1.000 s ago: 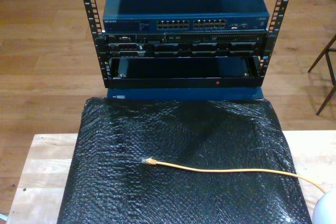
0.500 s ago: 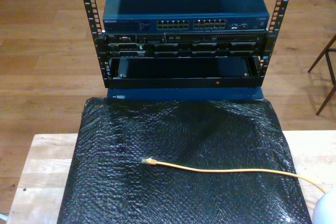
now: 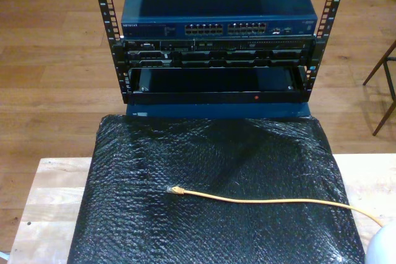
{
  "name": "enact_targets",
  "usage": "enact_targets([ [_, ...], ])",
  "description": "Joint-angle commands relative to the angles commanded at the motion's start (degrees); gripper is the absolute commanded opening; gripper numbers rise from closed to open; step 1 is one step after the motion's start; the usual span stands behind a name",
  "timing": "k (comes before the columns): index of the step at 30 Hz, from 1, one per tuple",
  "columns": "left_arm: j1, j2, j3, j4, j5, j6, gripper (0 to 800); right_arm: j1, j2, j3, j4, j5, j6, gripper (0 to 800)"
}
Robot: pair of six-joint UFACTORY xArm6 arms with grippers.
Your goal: Grab the cable and plug it in
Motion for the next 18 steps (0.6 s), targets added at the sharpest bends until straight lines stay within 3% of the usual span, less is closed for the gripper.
enact_targets([
  [7, -0.09, 0.00, 0.09, 0.26, 0.00, -0.18, 800, -0.09, -2.64, -1.05, 0.18, 2.29, 0.18, 800],
  [18, -0.18, -0.53, -0.62, 0.62, 0.44, -0.18, 800, 0.18, -2.20, -13.36, 0.26, 17.85, 6.95, 800],
])
